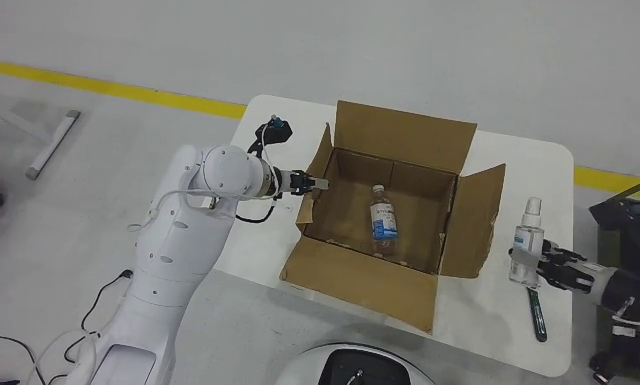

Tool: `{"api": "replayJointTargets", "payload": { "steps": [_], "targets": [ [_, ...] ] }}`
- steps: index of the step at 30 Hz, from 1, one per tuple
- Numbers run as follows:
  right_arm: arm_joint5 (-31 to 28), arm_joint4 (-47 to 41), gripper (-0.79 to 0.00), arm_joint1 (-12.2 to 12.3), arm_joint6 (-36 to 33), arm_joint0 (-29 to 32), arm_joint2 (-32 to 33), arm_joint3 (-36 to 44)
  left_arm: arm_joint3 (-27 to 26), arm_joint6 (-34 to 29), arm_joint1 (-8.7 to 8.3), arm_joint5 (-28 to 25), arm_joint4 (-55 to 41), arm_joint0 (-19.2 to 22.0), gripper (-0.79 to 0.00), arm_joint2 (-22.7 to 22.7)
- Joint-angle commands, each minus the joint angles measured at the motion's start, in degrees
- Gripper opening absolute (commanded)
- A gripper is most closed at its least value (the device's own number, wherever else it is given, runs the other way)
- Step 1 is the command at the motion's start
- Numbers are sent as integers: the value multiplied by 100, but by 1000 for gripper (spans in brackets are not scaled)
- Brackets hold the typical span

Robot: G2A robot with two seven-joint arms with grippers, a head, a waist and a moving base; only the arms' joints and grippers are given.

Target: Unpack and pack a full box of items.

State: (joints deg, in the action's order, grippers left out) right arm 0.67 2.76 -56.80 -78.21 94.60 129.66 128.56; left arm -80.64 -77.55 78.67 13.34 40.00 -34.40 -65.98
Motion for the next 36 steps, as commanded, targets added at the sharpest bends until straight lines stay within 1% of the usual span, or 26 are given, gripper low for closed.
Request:
{"api": "replayJointTargets", "payload": {
  "steps": [1, 4, 6, 15, 17, 19, 21, 23, 25, 28, 30, 32, 34, 36],
  "targets": [
    [-114, -651, -785, 8, -135, 7, 80, 75, 0, 0, 0, 0, 0, 0, 0, 0],
    [-274, -1217, -785, 33, -283, -14, 17, 191, 0, 0, 0, 0, 0, 0, 0, 0],
    [-364, -1353, -785, 56, -346, -26, -47, 217, 0, 0, 0, 0, 0, 0, 0, 0],
    [-386, -1302, -785, 67, -351, -16, -60, 217, 0, 0, 0, 0, 0, 0, 0, 0],
    [-492, -1229, -785, 86, -257, -35, -99, 389, 0, 0, 0, 0, 0, 0, 0, 0],
    [-367, -1308, -785, 110, -80, -143, -191, 542, 0, 0, 0, 0, 0, 0, 0, 0],
    [-72, -1438, -785, 145, 132, -356, -391, 608, 0, 0, 0, 0, 0, 0, 0, 0],
    [177, -1454, -785, 202, 301, -714, -676, 608, 0, 0, 0, 0, 0, 0, 0, 0],
    [568, -1115, -785, 268, 516, -1079, -1063, 608, 0, 0, 0, 0, 0, 0, 0, 0],
    [1053, -617, -785, 344, 788, -1585, -1871, 461, 0, 0, 0, 0, 0, 0, 0, 0],
    [1301, -243, -785, 380, 882, -1916, -2499, 193, 0, 0, 0, 0, 0, 0, 0, 0],
    [1508, 414, -785, 413, 956, -2245, -3133, -130, 0, 0, 0, 0, 0, 0, 0, 0],
    [1681, 781, -785, 412, 1049, -2601, -3768, -489, 0, 0, 0, 0, 0, 0, 0, 0],
    [1841, 1352, -785, 412, 1049, -2933, -4342, -860, 0, 0, 0, 0, 0, 0, 0, 0]
  ]
}}
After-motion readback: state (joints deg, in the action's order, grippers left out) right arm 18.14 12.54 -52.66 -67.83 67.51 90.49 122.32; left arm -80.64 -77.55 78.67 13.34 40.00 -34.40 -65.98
